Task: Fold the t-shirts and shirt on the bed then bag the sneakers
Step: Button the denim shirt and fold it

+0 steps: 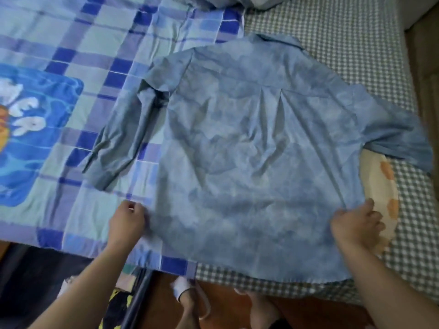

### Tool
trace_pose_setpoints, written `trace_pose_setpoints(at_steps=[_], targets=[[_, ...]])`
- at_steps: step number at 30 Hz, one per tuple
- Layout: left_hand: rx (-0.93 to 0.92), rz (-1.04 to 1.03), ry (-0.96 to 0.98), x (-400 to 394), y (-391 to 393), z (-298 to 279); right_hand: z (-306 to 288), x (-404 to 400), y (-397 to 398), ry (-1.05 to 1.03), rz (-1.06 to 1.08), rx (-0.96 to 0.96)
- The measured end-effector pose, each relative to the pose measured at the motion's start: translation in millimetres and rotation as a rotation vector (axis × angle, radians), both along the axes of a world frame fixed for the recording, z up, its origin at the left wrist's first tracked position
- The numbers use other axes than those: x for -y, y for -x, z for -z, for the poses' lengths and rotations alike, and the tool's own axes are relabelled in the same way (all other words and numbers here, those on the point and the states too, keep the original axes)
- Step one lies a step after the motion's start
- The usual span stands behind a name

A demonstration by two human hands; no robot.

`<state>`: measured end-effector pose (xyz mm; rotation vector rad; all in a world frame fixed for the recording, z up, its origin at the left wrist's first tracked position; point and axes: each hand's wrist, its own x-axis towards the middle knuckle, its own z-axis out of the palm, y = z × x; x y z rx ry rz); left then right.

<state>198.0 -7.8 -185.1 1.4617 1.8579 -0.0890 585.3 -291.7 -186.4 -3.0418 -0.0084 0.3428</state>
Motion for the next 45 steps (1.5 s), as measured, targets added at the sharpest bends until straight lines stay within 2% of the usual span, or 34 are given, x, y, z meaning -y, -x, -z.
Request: trace_pose_setpoints(at_steps=[2, 3, 7, 13, 15, 17, 20, 23, 24, 25, 27, 29, 30, 33, 36, 37, 39, 41, 43, 45], targets=[[0.191, -0.109, -0.066, -31, -16, 9, 2, -20, 20, 0.015, -0.015, -0.035], [0.243, -0.074, -0.063, -46, -27, 14, 3, -24, 28, 0.052, -0.018, -0.051], [0.203, 0.176, 0.026, -57, -45, 8, -7, -5, 37, 0.197, 0.101, -0.138], [0.692, -0.228, 0.298, -33, -3, -16, -18, 25, 26, 0.13, 0.289, -0.184], [0.807, -0.293, 0.394, -32, -5, -20, -13, 27, 28, 0.064, 0.279, -0.183], [0.843, -0.307, 0.52, -32, -5, -20, -9, 34, 31, -0.006, 0.251, -0.177], [0.735, -0.239, 0.61, -30, 1, -25, -10, 53, 33, -0.104, 0.23, -0.122], [0.407, 0.002, 0.258, -30, -1, -38, -16, 71, 28, -0.18, 0.259, -0.079], [0.404, -0.009, 0.2, -31, -1, -41, -17, 74, 29, -0.202, 0.263, -0.081], [0.495, -0.085, 0.218, -30, -2, -44, -16, 77, 29, -0.223, 0.279, -0.097], [0.746, -0.314, 0.461, -25, 2, -48, -15, 77, 33, -0.258, 0.321, -0.161], [0.731, -0.332, 0.652, -16, 12, -46, -9, 78, 34, -0.273, 0.346, -0.191], [0.652, -0.265, 0.655, -13, 16, -44, -7, 78, 34, -0.287, 0.355, -0.193], [0.425, -0.133, 0.457, -8, 27, -37, -11, 81, 37, -0.352, 0.354, -0.192], [0.085, 0.118, 0.108, 3, 21, -42, -23, 90, 40, -0.364, 0.312, -0.154], [0.022, 0.154, 0.034, 9, 19, -44, -26, 94, 42, -0.366, 0.305, -0.141], [-0.016, 0.146, 0.042, 24, 22, -39, -28, 101, 45, -0.357, 0.291, -0.141], [-0.059, 0.091, 0.164, 36, 30, -27, -27, 108, 43, -0.338, 0.303, -0.162], [-0.016, 0.001, 0.267, 40, 37, -12, -25, 112, 39, -0.29, 0.302, -0.167], [0.038, -0.084, 0.214, 39, 33, -6, -24, 106, 38, -0.247, 0.266, -0.151]])
